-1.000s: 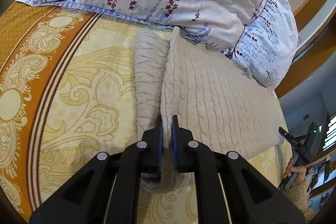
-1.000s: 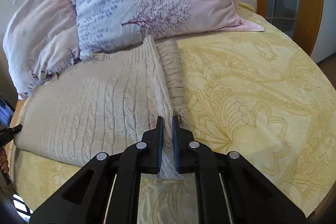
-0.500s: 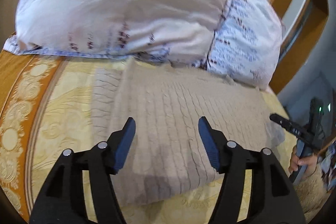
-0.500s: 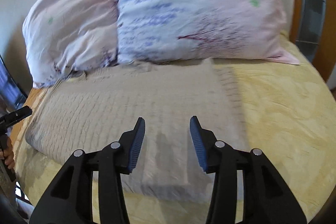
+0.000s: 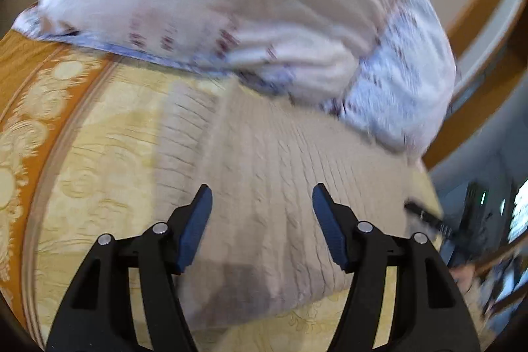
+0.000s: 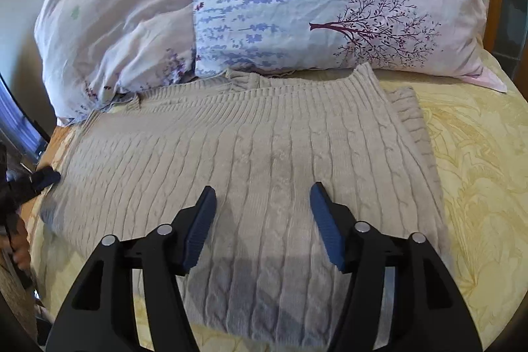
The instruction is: Fold small clothes
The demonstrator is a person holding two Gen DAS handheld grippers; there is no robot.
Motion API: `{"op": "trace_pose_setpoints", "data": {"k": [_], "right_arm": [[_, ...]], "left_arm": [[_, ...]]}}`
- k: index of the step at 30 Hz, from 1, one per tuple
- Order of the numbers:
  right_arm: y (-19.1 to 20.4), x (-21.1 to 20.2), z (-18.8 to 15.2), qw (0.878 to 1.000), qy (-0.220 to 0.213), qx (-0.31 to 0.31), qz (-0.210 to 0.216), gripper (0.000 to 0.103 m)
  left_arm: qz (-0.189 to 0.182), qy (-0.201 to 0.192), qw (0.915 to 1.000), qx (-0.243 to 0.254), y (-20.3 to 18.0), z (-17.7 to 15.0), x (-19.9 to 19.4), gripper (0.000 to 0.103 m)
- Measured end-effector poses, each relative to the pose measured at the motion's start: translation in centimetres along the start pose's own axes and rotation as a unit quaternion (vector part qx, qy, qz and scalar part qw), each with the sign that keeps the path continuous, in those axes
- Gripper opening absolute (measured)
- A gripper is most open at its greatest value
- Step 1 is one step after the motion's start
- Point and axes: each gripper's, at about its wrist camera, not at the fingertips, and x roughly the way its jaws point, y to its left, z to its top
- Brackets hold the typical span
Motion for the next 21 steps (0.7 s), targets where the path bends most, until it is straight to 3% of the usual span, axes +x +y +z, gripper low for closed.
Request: {"op": "trace_pose_setpoints", "data": {"k": [4,10,19,21], "right_arm": [[-0.6,-0.1,0.1,0.999,-0.004,0.027,0.02,0.068],[-0.4,0.0,0.1,0.999,-0.009,0.029,0.022,0.072],[-0.1,-0.1,0.0,0.999,-0.016,0.028,0.028,0.078],[0.0,-0.2,0.1,0.999,-0.018,0.028,0.029,0.079]], "left_arm": [[0.005,0.0,0.9981,-0.062,2.9,1.2,-0.5,0.065],[-0.021,0.028,0.9892,-0.143,5.5,1.6,1.3,0.064],[-0.034,0.03,0.986,-0.16,5.2,1.9,2.7,0.064],[-0.036,0.033,0.9852,-0.164,5.1,1.9,3.1,0.06]]}}
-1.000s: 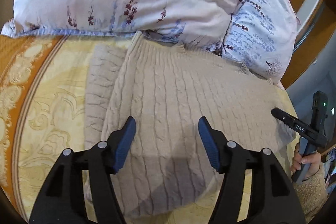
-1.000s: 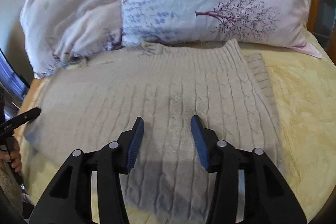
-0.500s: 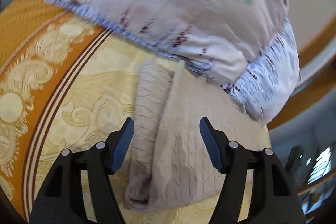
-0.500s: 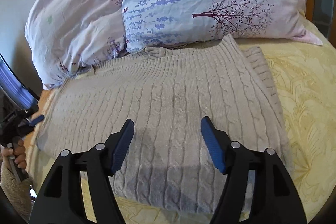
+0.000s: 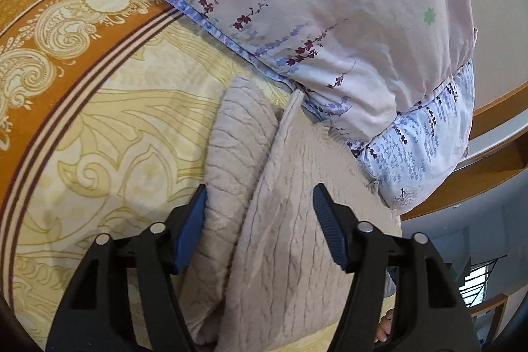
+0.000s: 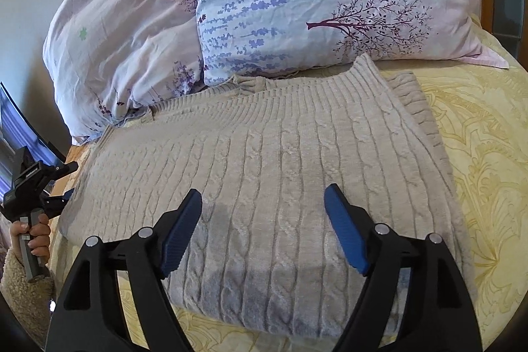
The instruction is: Fold small clothes
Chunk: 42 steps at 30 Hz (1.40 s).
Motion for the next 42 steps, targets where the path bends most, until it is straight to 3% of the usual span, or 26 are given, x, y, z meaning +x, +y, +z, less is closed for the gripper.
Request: {"op": "trace_pose_setpoints", "data": {"k": [17,23,27,32,36,42], "right_arm": [[-0.3,-0.1,0.0,1.0,-0.005,0.007,0.013,0.083],[-1.4,-0.7,0.2,0.997,-0.009,0.053,0.051,0.084],[-2.9,-1.8,0.3,0.992,-0.014,0.093,0.088,0.084],[-3.8,-3.3,0.2,0.99,-0.025,0.102,0.098,0.084],[-4.3,-4.4,0.0,0.989,-0.033,0.101,0.101,0.084],[-6.1,-5.9,-0.4,0.988,-0.048,0.112,0.096,0.084]], "left_arm": [[0.001,0.016,0.9996,-0.025,-0.2,-0.2,1.9,0.028],[-0.039,0.009,0.9984,-0.038,-0.6,-0.3,1.2,0.02],[-0.073,-0.004,0.9966,-0.037,-3.2,-0.4,0.3,0.019],[-0.128,-0.011,0.9913,-0.029,-7.6,-0.9,0.4,0.018],[-0.168,0.007,0.9858,-0.002,-12.3,-2.0,2.0,0.017],[-0.195,0.034,0.9801,0.02,-18.4,-4.7,6.2,0.016]]}}
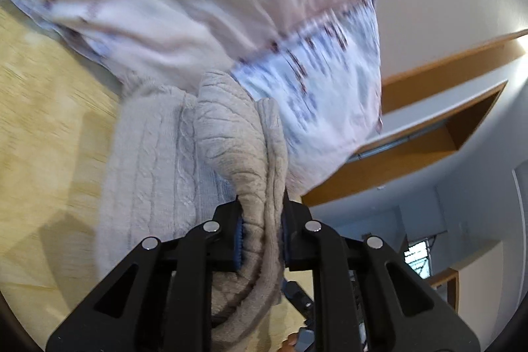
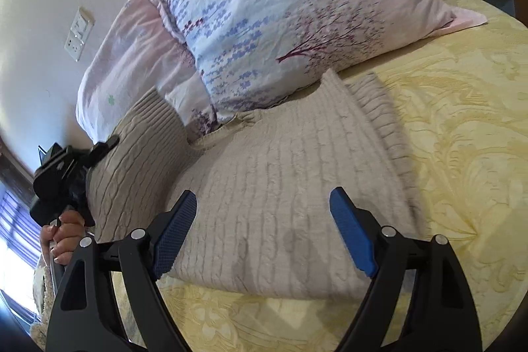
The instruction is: Fold small clothes
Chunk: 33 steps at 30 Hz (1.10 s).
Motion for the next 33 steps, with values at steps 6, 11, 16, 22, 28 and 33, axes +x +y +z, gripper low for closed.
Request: {"op": "trace_pose_setpoints", "data": {"k": [6,11,16,22,28,33], "right_arm": [[-1.8,-1.3,0.2,1.0,-0.015,0.014,-0.01,0.085],[-2.5,-1.9,0.7,0.999,-0.022,0.024,-0.015,0.084],[-2.3,-2.9,1.5,0.999,-0.028,0.016,-0.006,0.084],[-2.9,-1.3,3.5,0.996,0.029,0.06,0.052,0.084],[-3.4,2.0,4.3,0.99,0.101,0.088,0.053,0.077],[-3.8,4.6,3.9,0.984,0.141,0.103,0.039,0.064]], "left_arm": [[-0.013,0.037,0.9992,0.01,-1.8,-2.6,6.1,0.016],[0.004,0.102,0.9947,0.013,-1.9,-5.4,11.5,0.018],[-0.033,0.136,0.9901,0.015,-2.0,-6.4,11.2,0.045],[0.063,0.026,0.9931,0.096,-2.7,-4.9,3.7,0.075],[0.159,0.031,0.9828,0.088,1.7,-4.8,2.2,0.075],[0.159,0.061,0.9826,0.074,3.8,-5.4,3.3,0.075]]}}
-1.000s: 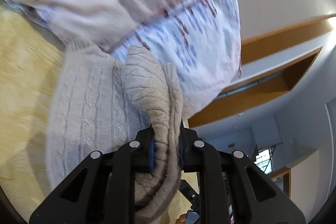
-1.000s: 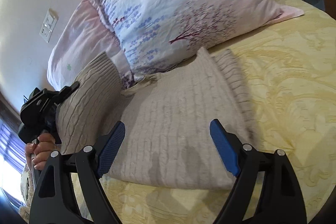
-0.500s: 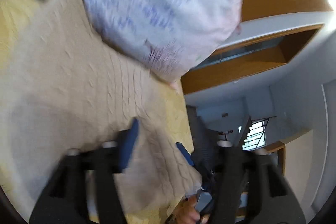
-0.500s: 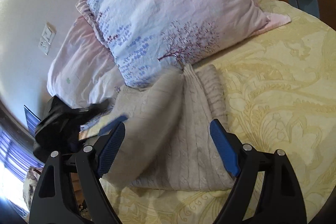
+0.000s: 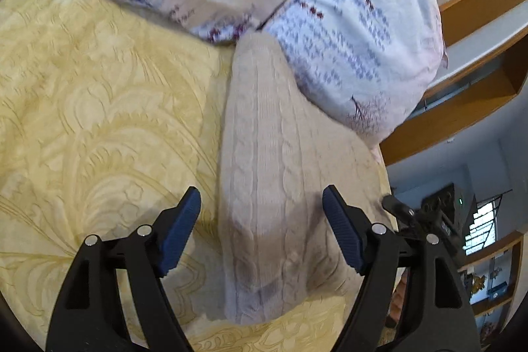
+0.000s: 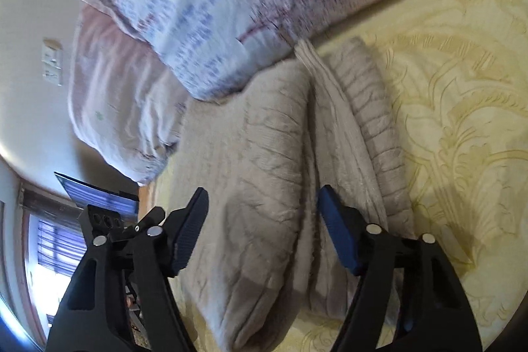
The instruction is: Fold small clothes
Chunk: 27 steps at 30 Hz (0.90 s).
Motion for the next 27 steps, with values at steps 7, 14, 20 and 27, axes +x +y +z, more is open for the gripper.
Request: {"op": "trace_pose_setpoints", "data": {"k": [7,14,20,27], "right_arm": [[-0.2,1.4,1.9,0.999,-0.021,0.021,0.037,0.054],[3.7,1.2,1.9,0.99,-0.089,-0.098,-0.051,0.018],[11.4,-0.7,-2.2,0.914,-0.181,-0.32,-0.174,0.016],[9.4,-2.9,-0.8,0.905,-0.204,-0.306,-0.211,0.015]], "left_arm": [[-0.042,0.031,0.9986,-0.002,0.6,-1.2,1.2,0.074],[-0.047,0.033,0.9983,0.0,0.5,-1.5,1.0,0.075],[-0.053,0.035,0.998,-0.002,0.6,-1.6,0.7,0.075],[-0.066,0.045,0.9965,0.025,-0.7,-2.3,0.5,0.075]]}}
